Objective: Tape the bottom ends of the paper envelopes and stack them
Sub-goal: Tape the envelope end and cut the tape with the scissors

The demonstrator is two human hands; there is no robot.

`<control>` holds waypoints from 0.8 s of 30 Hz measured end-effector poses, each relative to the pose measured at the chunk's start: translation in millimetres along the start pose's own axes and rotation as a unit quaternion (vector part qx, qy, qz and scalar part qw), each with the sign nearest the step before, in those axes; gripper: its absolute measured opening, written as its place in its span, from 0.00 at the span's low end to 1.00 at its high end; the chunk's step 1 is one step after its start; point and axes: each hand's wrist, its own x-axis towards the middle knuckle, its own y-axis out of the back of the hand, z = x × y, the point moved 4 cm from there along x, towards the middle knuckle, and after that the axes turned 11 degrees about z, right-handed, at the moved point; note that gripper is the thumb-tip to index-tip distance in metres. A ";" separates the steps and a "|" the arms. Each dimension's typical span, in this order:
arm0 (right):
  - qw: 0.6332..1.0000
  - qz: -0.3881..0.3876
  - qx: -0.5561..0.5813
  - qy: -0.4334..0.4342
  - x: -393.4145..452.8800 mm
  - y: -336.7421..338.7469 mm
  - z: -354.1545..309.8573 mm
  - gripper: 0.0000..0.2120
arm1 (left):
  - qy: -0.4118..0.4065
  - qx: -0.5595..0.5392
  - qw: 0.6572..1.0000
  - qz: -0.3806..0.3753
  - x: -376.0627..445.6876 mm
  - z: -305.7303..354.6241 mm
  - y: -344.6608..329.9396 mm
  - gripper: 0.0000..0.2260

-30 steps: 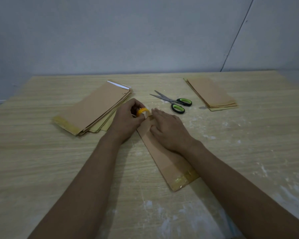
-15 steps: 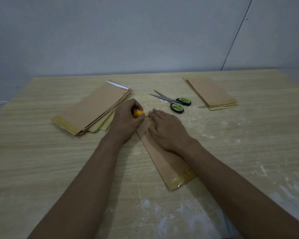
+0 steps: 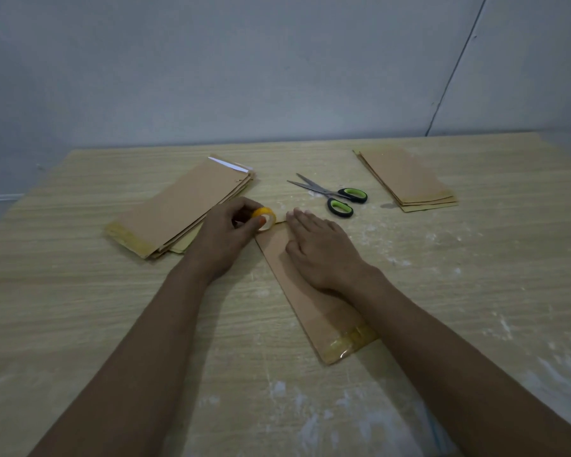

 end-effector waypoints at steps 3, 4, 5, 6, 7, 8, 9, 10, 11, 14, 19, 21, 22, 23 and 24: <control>1.000 0.003 -0.003 -0.003 0.9 -0.3 0.1 0.27 | -0.015 0.025 1.000 0.008 1.6 -0.2 2.0 0.05; 1.000 0.003 -0.003 -0.004 1.0 -0.7 -0.2 0.27 | -0.017 0.032 0.999 0.009 0.6 0.5 2.6 0.04; 1.000 0.003 -0.004 -0.005 1.1 -0.6 -0.5 0.27 | -0.021 0.038 0.999 0.012 -0.2 1.9 2.8 0.04; 1.000 0.004 -0.004 -0.006 1.1 -0.8 -0.9 0.27 | -0.028 0.043 0.999 0.018 -1.5 3.8 3.2 0.05; 1.000 0.004 -0.005 -0.006 0.8 -1.0 -0.9 0.27 | -0.032 0.048 0.998 0.022 -1.9 4.8 3.3 0.05; 1.000 0.004 -0.005 -0.006 0.6 -1.0 -1.1 0.27 | -0.035 0.050 0.998 0.023 -2.7 5.7 3.4 0.05; 1.000 0.004 -0.005 -0.006 0.2 -1.2 -1.1 0.27 | -0.035 0.051 0.998 0.022 -3.1 5.7 3.2 0.05; 1.000 0.005 -0.002 -0.006 0.3 -1.1 -1.1 0.27 | -0.037 0.052 0.998 0.022 -3.2 5.8 3.1 0.05; 1.000 0.004 0.001 -0.007 0.3 -1.0 -1.0 0.27 | -0.040 0.051 0.998 0.023 -3.3 6.0 3.1 0.04; 1.000 0.006 0.006 -0.008 0.3 -0.3 -0.8 0.28 | -0.046 0.035 0.998 0.023 -2.4 6.6 2.4 0.04; 1.000 0.011 0.011 -0.011 -0.6 -1.5 -0.5 0.28 | -0.048 0.004 0.999 0.016 -1.7 8.4 -0.3 0.05; 1.000 0.013 0.010 -0.009 -0.7 -1.9 -0.5 0.28 | -0.042 -0.012 0.999 0.014 -0.3 7.1 -0.1 0.06; 1.000 0.013 0.011 -0.009 -0.7 -2.0 -0.5 0.28 | -0.040 -0.019 0.999 0.013 0.3 6.1 0.2 0.06; 1.000 0.013 0.011 -0.008 -0.8 -2.1 -0.7 0.28 | -0.037 -0.023 0.999 0.015 0.7 6.0 0.3 0.06; 1.000 0.012 0.011 -0.007 -0.6 -2.4 -0.7 0.28 | -0.034 -0.028 0.999 0.018 1.0 6.4 0.6 0.07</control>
